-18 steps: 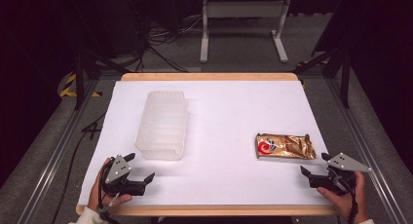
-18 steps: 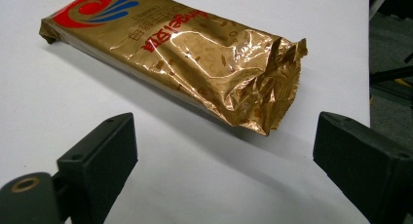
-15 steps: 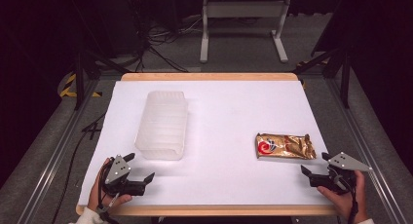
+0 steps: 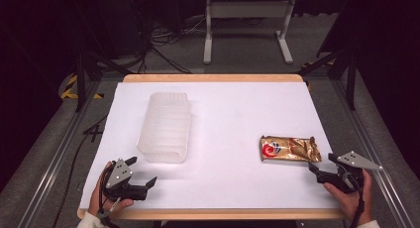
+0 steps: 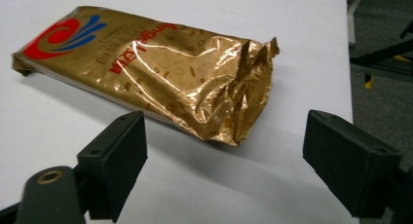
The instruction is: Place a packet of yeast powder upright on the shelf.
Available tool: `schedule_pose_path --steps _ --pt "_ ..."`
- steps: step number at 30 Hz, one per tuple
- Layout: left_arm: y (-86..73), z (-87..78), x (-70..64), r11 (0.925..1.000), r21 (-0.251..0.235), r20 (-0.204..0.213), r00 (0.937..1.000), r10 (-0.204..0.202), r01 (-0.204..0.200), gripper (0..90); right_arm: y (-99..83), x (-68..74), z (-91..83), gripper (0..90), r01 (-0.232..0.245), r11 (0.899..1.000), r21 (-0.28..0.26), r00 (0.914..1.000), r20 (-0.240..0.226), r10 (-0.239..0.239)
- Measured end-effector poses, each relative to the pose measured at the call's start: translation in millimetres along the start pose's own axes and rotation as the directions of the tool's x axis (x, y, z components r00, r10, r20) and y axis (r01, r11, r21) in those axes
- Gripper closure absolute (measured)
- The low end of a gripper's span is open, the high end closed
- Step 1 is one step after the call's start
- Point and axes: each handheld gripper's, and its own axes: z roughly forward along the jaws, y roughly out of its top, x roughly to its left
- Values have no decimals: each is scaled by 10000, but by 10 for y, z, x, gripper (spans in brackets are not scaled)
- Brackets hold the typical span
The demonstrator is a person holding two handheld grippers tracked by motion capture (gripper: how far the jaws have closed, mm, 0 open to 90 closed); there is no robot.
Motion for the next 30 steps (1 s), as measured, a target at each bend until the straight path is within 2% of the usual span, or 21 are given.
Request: schedule_pose_path --steps 2,5,11,15,22,29,30 --pt "2 3 -1 10000 25 -1 10000 26 -26 53 11 -5 8 205 -427 9991 19 9989 -210 427" --pt "3 5 -1 10000 55 1 10000 79 -79 53 37 8 59 221 -731 9972 139 9963 -451 737" --pt "1 3 -1 10000 9 39 10000 83 -84 53 114 -35 212 231 -1473 9861 762 9872 -496 1513" --pt "2 4 -1 9999 34 44 9999 94 -94 53 153 -77 279 221 -1884 9778 921 9796 -530 1937" --pt "5 12 1 9999 83 74 9999 79 -79 53 196 -120 334 299 -2154 9716 982 9721 -727 2229" --pt "3 9 -1 9999 76 57 9999 86 -87 54 236 -225 372 269 -2978 9525 639 9468 -1080 3033" --pt "4 9 0 9999 75 69 9999 113 -113 54 245 -232 394 276 -2944 9527 755 9472 -1095 3014"
